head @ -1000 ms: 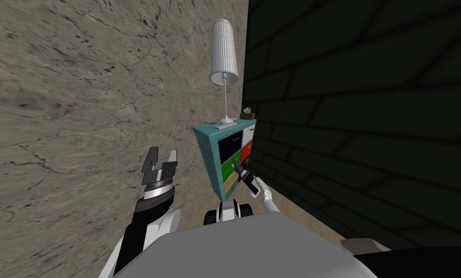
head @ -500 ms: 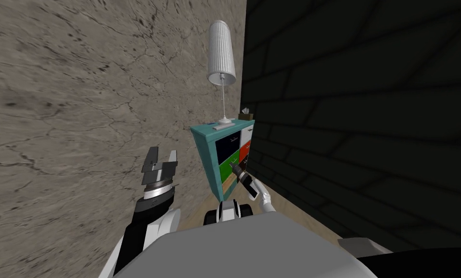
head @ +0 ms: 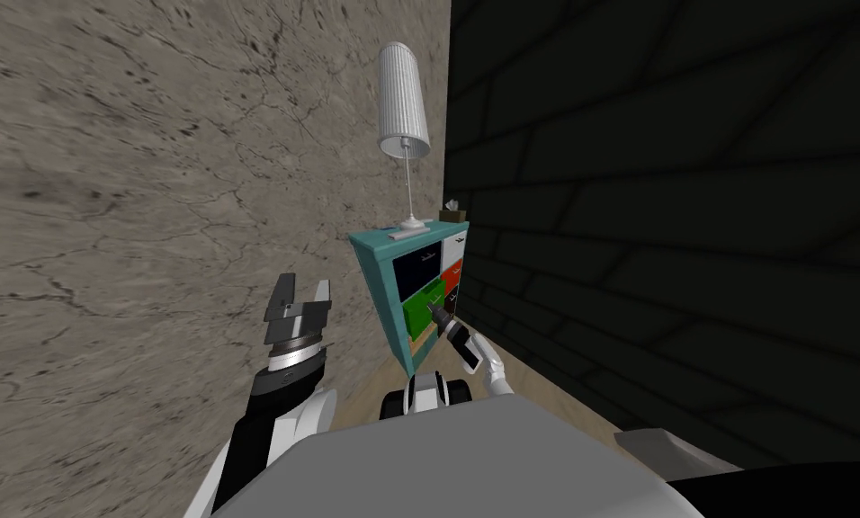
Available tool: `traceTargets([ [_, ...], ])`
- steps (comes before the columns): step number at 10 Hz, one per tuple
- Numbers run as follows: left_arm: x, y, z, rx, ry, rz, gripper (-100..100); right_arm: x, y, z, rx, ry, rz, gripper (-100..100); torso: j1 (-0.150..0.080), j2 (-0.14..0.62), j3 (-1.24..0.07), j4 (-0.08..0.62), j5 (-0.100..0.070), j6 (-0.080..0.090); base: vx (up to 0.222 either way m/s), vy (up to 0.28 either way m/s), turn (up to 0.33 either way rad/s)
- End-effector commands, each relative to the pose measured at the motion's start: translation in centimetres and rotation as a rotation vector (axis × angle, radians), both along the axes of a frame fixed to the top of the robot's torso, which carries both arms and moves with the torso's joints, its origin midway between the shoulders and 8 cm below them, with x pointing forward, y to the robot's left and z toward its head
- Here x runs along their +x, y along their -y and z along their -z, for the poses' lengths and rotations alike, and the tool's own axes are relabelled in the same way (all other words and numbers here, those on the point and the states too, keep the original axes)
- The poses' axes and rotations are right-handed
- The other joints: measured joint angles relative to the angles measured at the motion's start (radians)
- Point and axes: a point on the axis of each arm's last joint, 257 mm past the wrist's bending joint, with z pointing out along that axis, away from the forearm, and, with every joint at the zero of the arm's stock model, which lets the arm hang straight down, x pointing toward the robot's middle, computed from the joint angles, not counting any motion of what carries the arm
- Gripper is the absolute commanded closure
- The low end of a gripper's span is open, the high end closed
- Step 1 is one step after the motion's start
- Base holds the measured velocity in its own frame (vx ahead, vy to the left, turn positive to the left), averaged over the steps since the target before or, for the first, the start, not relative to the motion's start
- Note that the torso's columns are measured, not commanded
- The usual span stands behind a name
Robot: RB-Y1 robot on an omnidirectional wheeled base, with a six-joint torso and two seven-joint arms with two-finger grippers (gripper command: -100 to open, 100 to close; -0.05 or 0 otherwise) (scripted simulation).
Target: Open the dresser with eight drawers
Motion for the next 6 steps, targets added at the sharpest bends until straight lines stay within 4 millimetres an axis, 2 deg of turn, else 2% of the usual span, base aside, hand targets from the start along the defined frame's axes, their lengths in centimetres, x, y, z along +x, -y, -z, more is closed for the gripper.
traceTargets([
  [1,0.0,0.0,0.0,0.0,0.0,0.0,0,0.2,0.2,0.0,-0.003,-0.003,0.003,100,0.0,0.0,0.0,0.001,0.0,0.0,-0.077,-0.051,-0.005],
  [3,0.0,0.0,0.0,0.0,0.0,0.0,0,0.1,0.5,-0.1,-0.004,-0.005,0.002,100,0.005,-0.002,-0.002,-0.001,0.001,-0.002,-0.115,-0.081,-0.031],
  [5,0.0,0.0,0.0,0.0,0.0,0.0,0,0.2,0.7,-0.4,-0.004,0.0,-0.002,100,0.0,0.0,0.0,0.0,0.0,-0.001,-0.135,-0.132,-0.018],
  [6,0.0,0.0,0.0,0.0,0.0,0.0,0,1.3,0.8,-0.9,-0.008,-0.01,0.002,-100,-0.001,0.0,0.0,0.001,0.0,0.0,-0.115,-0.074,0.061],
])
